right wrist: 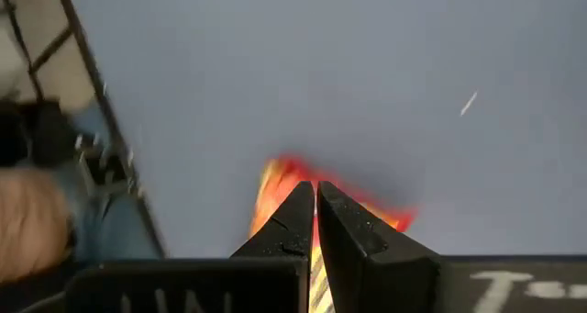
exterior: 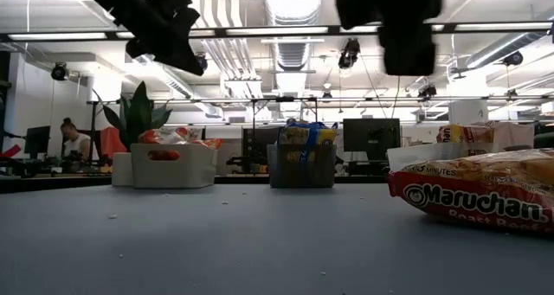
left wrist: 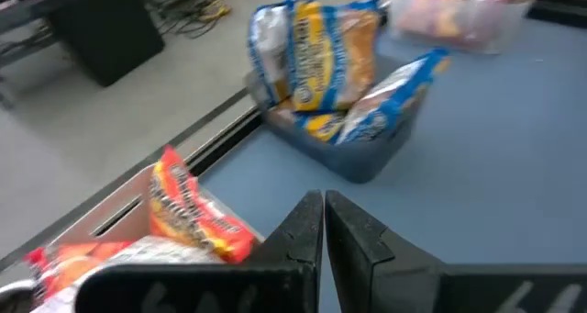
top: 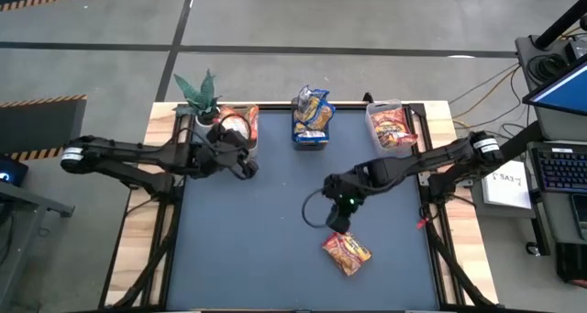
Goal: Sort Maruchan noodles
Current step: Put the red noodle pack into the transparent bin
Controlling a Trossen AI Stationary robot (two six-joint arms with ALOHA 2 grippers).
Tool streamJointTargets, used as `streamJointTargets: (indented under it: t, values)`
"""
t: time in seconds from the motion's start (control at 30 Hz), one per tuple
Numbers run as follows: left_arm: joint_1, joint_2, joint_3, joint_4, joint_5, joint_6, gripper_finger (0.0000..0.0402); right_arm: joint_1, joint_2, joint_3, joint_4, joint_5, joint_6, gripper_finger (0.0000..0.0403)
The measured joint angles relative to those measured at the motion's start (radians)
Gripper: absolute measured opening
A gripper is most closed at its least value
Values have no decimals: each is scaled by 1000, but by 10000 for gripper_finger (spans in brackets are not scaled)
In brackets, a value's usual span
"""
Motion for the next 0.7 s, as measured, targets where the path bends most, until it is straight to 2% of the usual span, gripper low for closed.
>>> streamJointTargets:
  t: [0.27, 0.5, 0.7]
  values:
    - [-80, 6, -19, 47, 0, 3, 0, 111, 54, -66, -38, -165, 183, 9]
    - [-88, 13, -21, 54, -13, 3, 0, 158, 107, -147, -14, -171, 206, 9]
    - [-88, 13, -23, 52, -13, 3, 0, 160, 125, -206, 96, -162, 172, 9]
